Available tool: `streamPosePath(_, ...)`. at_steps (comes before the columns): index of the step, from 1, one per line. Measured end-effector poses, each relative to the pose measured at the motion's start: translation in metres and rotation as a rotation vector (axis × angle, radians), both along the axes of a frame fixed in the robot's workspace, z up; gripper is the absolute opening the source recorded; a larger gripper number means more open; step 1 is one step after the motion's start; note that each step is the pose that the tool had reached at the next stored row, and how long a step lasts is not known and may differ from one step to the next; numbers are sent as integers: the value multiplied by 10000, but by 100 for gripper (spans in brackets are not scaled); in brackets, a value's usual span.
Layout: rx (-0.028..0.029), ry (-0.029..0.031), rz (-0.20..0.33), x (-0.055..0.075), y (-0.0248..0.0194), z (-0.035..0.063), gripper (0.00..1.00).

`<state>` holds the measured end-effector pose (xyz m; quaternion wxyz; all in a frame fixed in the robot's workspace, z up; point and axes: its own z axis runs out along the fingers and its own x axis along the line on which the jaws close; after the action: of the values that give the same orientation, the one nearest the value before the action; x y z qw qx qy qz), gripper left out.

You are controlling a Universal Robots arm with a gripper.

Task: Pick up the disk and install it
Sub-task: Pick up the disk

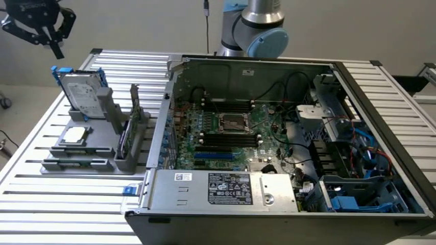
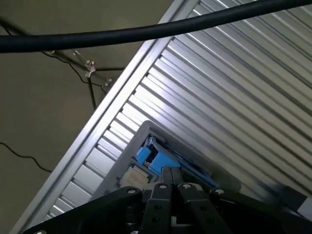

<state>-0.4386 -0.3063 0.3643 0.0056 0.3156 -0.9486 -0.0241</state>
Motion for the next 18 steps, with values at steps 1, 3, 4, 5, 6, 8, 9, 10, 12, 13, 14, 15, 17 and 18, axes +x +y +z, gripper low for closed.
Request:
streamPosePath(1,0,0,178,0,0,-1,11)
streamPosePath(3,0,1,538,0,0,-1,11)
streamPosePath(4,0,0,718,0,0,-2,11)
streamPosePath(5,0,1,897,0,1,-2,11)
streamPosePath(6,0,0,1077,0,0,-3,11)
streamPosePath(8,0,0,1453,0,0,-4,11)
streamPosePath(9,-1,0,1633,0,1,-5,11)
streamPosePath(10,0,1,1813,0,0,-5,11)
streamPosePath(12,0,0,2179,0,0,-6,11)
streamPosePath(13,0,0,2351,0,1,-7,11)
streamPosePath(14,0,-1,2539,0,1,-8,11)
streamPosePath(15,0,0,2729,0,0,-9,11)
streamPosePath(17,0,0,3094,0,0,-12,11)
streamPosePath(18,3,0,3274,0,1,-14,11)
